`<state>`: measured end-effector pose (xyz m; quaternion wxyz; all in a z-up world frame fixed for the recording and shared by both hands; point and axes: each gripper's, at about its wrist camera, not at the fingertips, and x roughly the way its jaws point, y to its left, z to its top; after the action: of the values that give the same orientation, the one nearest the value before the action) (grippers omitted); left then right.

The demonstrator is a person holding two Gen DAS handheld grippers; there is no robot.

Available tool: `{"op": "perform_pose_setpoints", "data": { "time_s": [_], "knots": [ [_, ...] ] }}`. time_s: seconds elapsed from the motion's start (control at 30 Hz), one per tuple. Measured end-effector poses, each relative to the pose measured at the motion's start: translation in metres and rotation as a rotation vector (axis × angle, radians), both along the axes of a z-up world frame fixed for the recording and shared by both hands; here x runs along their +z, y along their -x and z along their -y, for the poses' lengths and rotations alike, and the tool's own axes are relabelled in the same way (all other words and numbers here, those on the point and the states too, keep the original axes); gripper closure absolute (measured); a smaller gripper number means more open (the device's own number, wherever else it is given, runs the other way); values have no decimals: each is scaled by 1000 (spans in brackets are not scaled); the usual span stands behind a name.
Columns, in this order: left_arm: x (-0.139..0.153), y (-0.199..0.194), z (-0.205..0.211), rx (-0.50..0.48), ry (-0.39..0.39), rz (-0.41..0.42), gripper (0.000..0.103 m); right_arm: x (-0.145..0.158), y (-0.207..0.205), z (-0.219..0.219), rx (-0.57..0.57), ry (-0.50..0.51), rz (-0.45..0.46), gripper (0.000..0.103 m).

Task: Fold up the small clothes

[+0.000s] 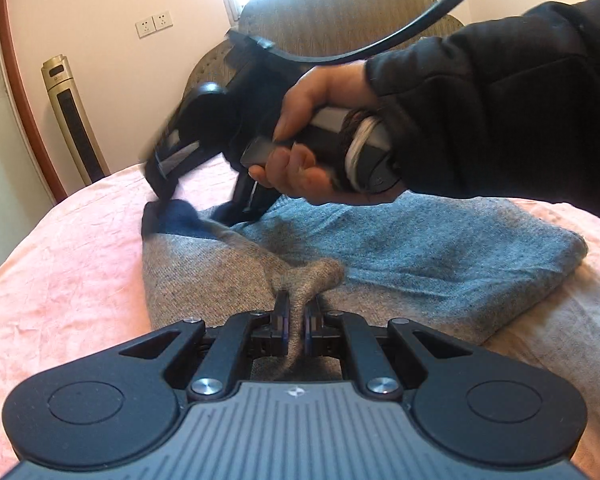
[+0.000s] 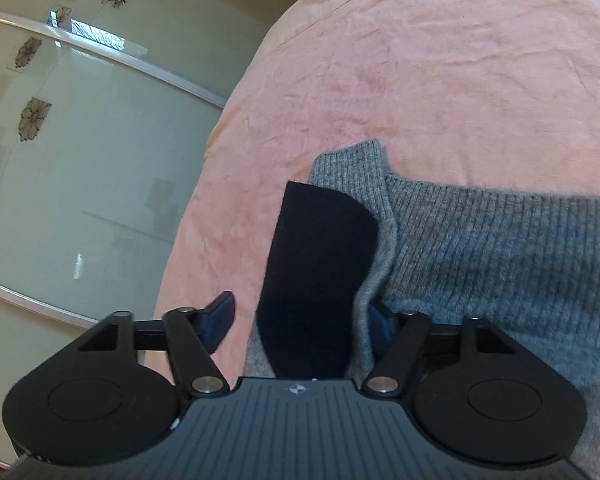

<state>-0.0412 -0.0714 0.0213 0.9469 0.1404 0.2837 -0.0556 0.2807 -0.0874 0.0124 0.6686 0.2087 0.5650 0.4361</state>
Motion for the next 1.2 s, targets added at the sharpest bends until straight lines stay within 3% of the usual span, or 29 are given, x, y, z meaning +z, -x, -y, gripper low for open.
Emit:
{"op": "perform_pose_setpoints", "data": {
  "time_s": [0.03,0.2,0.33,0.5,0.7,0.83,0.93,1.0,1.2],
  "knots": [
    [0,-1,-2,3,3,0,96,-1,0,-1,6,-2,2,76],
    [5,0,-4,-20,23,14,96,19,10,14,23,13,116,81],
    [16,6,20,-142,33,48,97,52,21,57,18,37,217,81],
    [17,11,64,-306,43,59,97,75,38,144,-69,70,277,82],
    [-6,25,103,-453,-8,9,97,25,50,224,-226,141,167,82],
    [-12,27,108,-469,-39,0,97,4,58,237,-275,48,125,81],
    [-10,25,107,-467,-42,8,97,2,57,238,-290,23,127,78],
    [-10,25,113,-474,-41,17,97,5,57,234,-277,40,148,82],
    [-10,27,119,-525,-21,22,97,29,67,248,-276,67,234,84]
  ]
}}
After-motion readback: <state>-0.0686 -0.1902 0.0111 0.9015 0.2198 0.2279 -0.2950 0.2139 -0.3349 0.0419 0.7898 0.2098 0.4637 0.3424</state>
